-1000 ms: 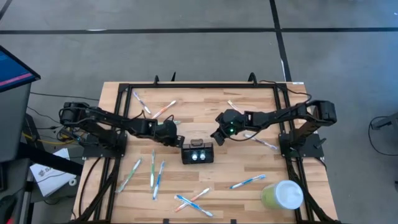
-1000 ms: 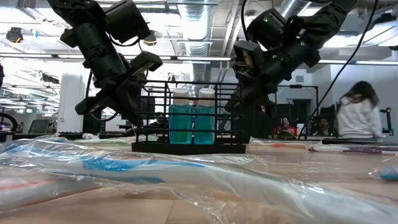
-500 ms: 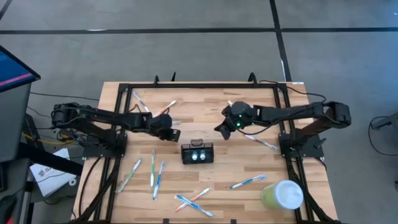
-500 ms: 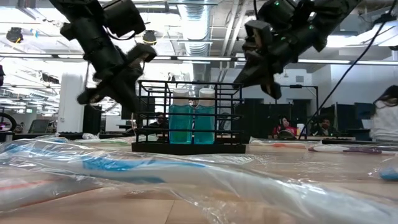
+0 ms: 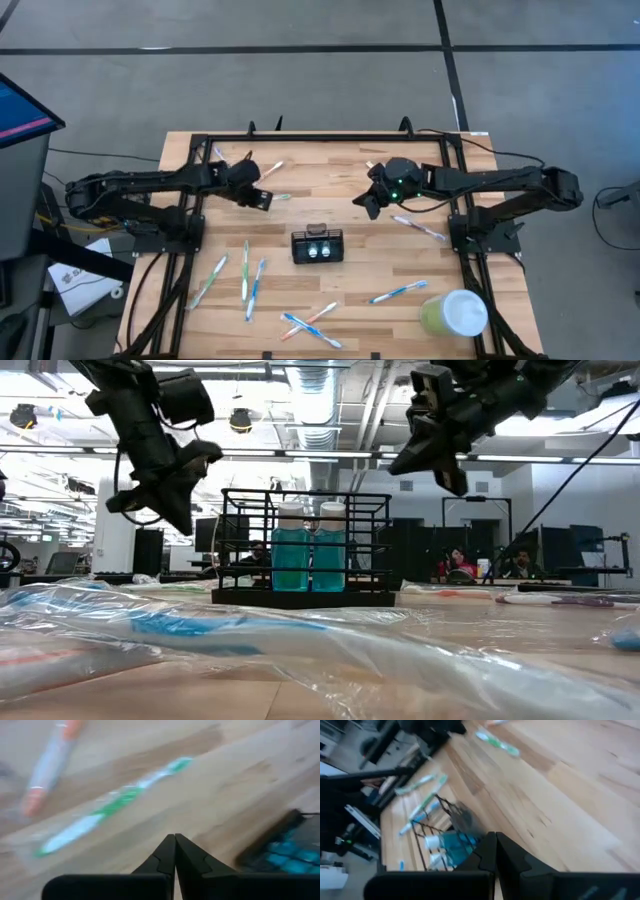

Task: Pick & Place toothbrushing station
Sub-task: Put the top left orange toothbrush into the top right section of the mesh organizer

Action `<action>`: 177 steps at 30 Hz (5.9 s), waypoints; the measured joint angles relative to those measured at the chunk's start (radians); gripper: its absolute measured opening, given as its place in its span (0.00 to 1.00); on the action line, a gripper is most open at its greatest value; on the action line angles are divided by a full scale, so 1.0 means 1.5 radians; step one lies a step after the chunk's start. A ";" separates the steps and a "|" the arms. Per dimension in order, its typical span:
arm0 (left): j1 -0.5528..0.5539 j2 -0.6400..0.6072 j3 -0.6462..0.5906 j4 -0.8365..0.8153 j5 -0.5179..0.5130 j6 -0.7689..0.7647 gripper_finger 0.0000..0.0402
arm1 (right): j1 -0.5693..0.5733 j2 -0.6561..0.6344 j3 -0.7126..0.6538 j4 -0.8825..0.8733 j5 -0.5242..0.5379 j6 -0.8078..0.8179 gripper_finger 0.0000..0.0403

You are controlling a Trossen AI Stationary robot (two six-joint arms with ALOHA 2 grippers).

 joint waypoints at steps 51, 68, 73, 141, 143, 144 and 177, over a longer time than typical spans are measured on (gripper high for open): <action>0.207 0.215 0.051 0.003 -0.073 0.476 0.53 | -0.028 0.015 0.133 -0.027 0.030 0.060 0.00; 0.207 0.295 0.053 0.029 -0.054 0.460 0.52 | -0.023 0.015 0.133 -0.024 0.030 0.065 0.00; 0.207 0.298 0.052 0.032 -0.045 0.456 0.44 | -0.023 0.015 0.133 -0.024 0.030 0.065 0.00; 0.014 0.049 0.050 0.465 0.171 0.154 0.02 | -0.015 0.015 0.133 0.133 0.006 0.090 0.30; 0.001 0.049 0.050 0.498 0.176 0.150 0.02 | -0.017 0.015 0.133 0.144 0.007 0.090 0.32; -0.006 0.049 0.050 0.513 0.178 0.144 0.02 | -0.017 0.015 0.133 0.151 0.007 0.090 0.33; -0.075 0.049 0.050 0.670 0.172 0.069 0.02 | -0.035 0.015 0.133 0.302 0.061 0.087 0.60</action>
